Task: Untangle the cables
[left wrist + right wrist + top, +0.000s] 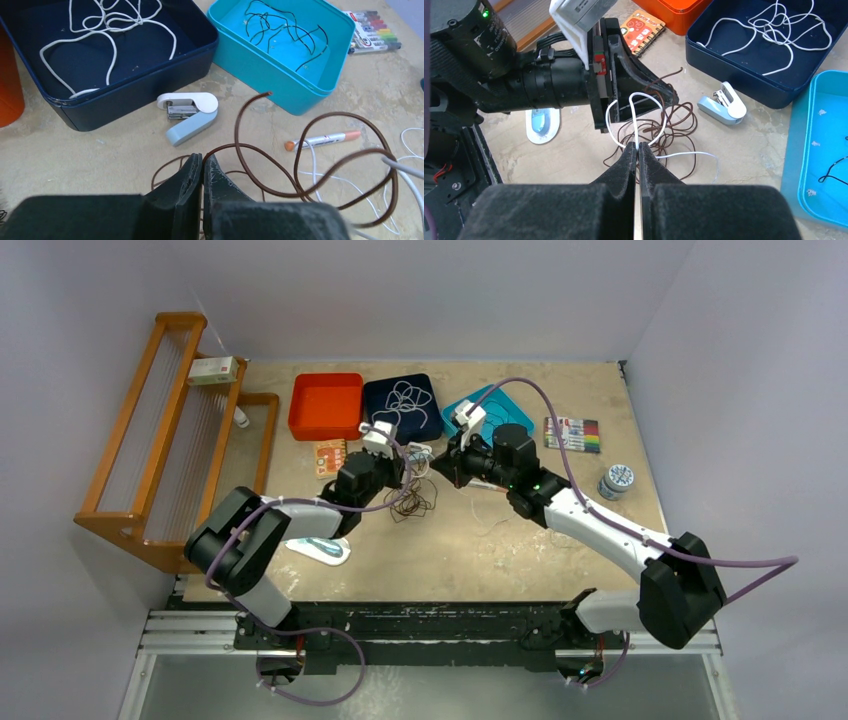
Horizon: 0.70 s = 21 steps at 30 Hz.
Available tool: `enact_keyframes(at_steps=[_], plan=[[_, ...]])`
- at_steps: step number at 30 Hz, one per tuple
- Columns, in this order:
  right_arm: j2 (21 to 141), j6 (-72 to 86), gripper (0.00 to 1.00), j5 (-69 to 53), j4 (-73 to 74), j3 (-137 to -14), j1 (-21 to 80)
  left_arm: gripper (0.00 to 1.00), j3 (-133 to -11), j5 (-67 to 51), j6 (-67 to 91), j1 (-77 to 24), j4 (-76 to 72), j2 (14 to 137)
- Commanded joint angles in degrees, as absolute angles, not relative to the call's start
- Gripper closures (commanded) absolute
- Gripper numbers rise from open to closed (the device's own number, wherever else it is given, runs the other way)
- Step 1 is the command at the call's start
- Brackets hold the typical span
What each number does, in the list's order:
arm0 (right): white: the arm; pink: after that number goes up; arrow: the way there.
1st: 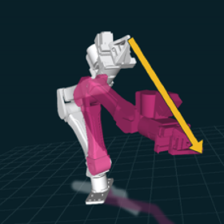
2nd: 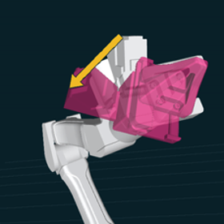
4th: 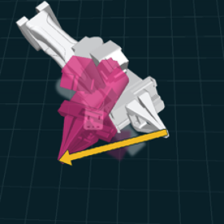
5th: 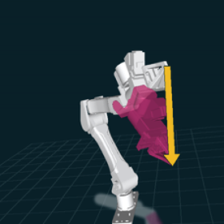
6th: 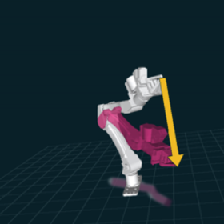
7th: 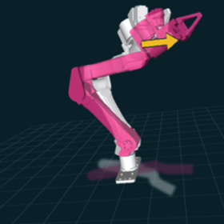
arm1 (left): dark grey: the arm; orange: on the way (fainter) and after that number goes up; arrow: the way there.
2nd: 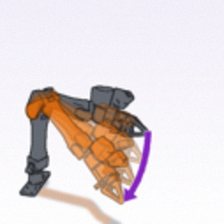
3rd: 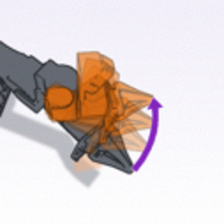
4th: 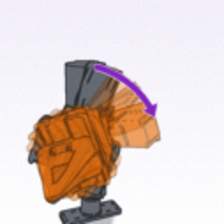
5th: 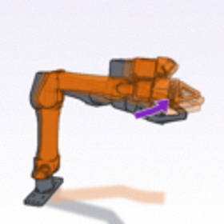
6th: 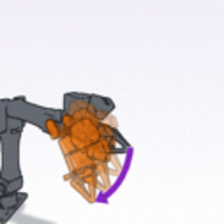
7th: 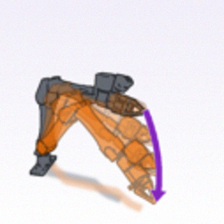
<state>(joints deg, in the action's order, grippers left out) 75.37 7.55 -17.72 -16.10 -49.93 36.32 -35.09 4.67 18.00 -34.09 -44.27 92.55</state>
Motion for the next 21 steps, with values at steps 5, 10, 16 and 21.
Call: enact_keyframes(at_steps=[5,10,16,21], plan=[[71.3,9.2,1.0,-12.4,-17.1,-50.7,36.2,1.0,-36.8,8.3,22.0,-32.9,-43.6,91.8],[68.5,10.5,1.0,-5.6,-16.7,-49.6,36.2,1.0,-33.8,12.9,25.2,-32.4,-42.4,90.9],[63.4,11.5,1.0,4.7,-15.1,-48.5,36.2,1.0,-32.8,19.2,30.3,-31.3,-35.5,90.9],[58.9,10.6,1.0,12.4,-13.4,-49.0,36.3,1.0,-33.3,21.0,33.3,-30.7,-29.4,90.6]])
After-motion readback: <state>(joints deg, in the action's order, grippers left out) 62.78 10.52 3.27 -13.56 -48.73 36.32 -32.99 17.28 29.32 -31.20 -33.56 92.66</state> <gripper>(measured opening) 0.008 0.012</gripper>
